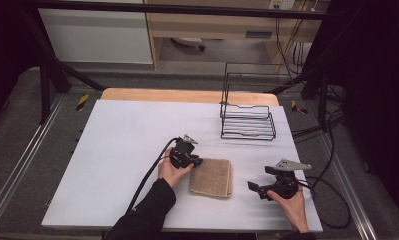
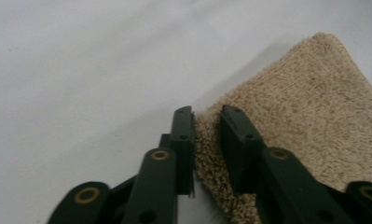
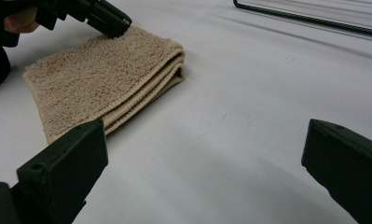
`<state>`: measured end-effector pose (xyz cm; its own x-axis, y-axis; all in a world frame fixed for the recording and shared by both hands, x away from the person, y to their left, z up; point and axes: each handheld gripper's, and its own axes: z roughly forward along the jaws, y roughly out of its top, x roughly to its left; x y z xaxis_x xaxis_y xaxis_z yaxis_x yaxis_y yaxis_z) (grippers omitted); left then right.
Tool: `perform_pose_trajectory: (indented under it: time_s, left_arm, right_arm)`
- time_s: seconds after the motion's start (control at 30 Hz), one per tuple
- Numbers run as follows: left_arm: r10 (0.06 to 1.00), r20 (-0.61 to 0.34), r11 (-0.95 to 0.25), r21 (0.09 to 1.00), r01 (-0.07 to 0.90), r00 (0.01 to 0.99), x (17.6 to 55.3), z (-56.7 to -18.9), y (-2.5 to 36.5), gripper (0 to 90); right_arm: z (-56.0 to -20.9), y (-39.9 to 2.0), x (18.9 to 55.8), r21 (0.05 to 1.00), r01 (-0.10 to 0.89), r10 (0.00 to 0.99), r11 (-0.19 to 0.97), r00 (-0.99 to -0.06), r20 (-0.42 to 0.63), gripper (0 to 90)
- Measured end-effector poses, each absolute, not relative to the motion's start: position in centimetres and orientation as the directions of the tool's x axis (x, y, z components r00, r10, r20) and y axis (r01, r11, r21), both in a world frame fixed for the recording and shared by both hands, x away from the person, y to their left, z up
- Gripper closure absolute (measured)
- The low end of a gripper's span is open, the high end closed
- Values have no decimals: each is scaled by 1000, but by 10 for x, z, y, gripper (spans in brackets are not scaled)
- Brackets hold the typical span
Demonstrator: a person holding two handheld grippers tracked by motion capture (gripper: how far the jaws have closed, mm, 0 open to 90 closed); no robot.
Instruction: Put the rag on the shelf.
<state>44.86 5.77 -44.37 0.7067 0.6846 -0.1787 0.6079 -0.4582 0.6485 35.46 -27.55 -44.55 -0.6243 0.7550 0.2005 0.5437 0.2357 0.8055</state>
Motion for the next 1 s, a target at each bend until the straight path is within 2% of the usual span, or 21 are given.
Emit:
perform_pose_trajectory:
  time_s: [0.2,0.73,1.0]
  left_arm:
    - [695,-178,-442,659,609,696,445,-446,57,808]
    - [679,-178,-436,681,587,712,444,-450,60,815]
    - [681,-161,-444,685,578,714,443,-449,58,816]
  right_arm:
    - [-443,-272,356,806,542,765,236,-615,189,11]
    - [-427,-233,373,803,546,814,239,-563,140,14]
    - [-429,-204,394,775,584,828,242,-540,149,85]
